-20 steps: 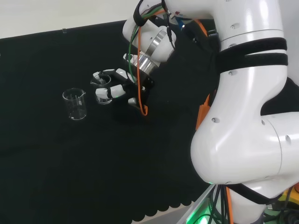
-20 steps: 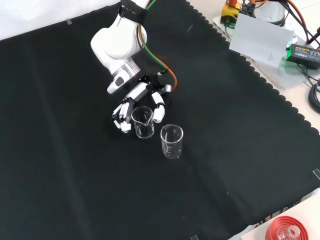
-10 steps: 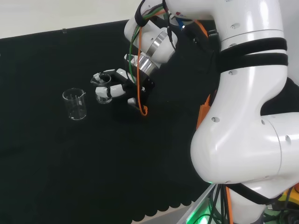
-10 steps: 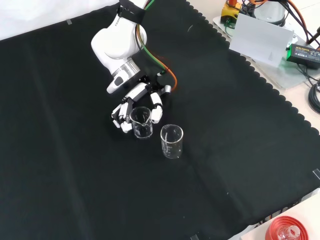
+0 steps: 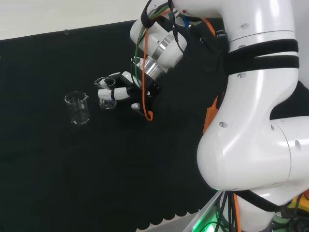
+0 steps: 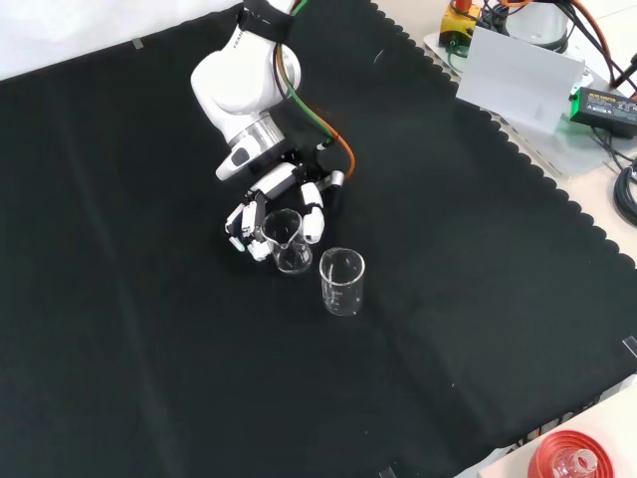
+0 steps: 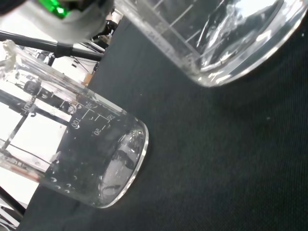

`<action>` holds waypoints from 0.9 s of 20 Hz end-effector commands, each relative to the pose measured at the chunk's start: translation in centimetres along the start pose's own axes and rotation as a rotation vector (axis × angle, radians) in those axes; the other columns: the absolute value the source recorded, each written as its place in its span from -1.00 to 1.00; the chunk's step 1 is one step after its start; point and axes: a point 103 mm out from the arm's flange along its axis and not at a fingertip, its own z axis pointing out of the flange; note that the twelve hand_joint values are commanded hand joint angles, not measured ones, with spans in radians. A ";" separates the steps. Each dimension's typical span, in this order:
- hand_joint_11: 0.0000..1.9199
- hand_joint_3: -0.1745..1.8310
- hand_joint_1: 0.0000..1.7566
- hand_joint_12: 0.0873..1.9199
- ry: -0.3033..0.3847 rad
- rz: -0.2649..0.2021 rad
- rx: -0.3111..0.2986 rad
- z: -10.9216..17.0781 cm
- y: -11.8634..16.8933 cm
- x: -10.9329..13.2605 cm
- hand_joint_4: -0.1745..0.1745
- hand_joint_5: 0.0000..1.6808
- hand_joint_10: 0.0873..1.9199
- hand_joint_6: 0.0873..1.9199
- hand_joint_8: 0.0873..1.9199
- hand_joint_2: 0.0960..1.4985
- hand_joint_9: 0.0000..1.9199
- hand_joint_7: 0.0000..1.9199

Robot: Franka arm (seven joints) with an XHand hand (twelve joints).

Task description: Pick up the beaker on the right.

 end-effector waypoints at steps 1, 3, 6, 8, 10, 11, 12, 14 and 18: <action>-0.76 -0.40 -0.17 0.35 -0.019 -0.024 -0.038 -1.2 0.2 0.7 0.50 0.45 -0.54 -0.56 -0.59 0.17 -0.15 -0.04; -0.71 -0.54 0.05 0.34 -0.024 -0.031 -0.058 -1.5 0.1 1.1 0.83 0.32 -0.56 -0.26 -0.62 0.23 -0.10 0.06; -0.61 -0.65 0.18 0.32 -0.030 -0.039 -0.073 -1.9 0.0 1.4 0.99 0.33 -0.59 -0.22 -0.68 0.25 0.03 0.23; -0.57 -0.68 0.21 0.30 -0.043 -0.049 -0.077 -2.4 -0.2 1.6 1.00 0.37 -0.64 -0.29 -0.75 0.24 0.10 0.32; -0.55 -0.69 0.22 0.29 -0.079 -0.066 -0.065 -2.7 0.2 2.3 1.00 0.40 -0.68 -0.33 -0.79 0.23 0.14 0.36; -0.54 -0.70 0.22 0.28 -0.097 -0.073 -0.064 -3.2 0.3 2.5 1.00 0.41 -0.69 -0.35 -0.80 0.23 0.15 0.38; -0.53 -0.70 0.23 0.28 -0.111 -0.069 -0.071 -2.8 0.4 2.6 1.00 0.41 -0.69 -0.36 -0.81 0.23 0.16 0.39; -0.51 -0.70 0.23 0.27 -0.148 -0.068 -0.061 -2.1 0.4 2.6 1.00 0.42 -0.71 -0.37 -0.83 0.23 0.18 0.41; -0.47 -0.70 0.23 0.25 -0.194 -0.111 -0.039 -2.2 0.8 3.4 1.00 0.45 -0.74 -0.41 -0.88 0.21 0.20 0.45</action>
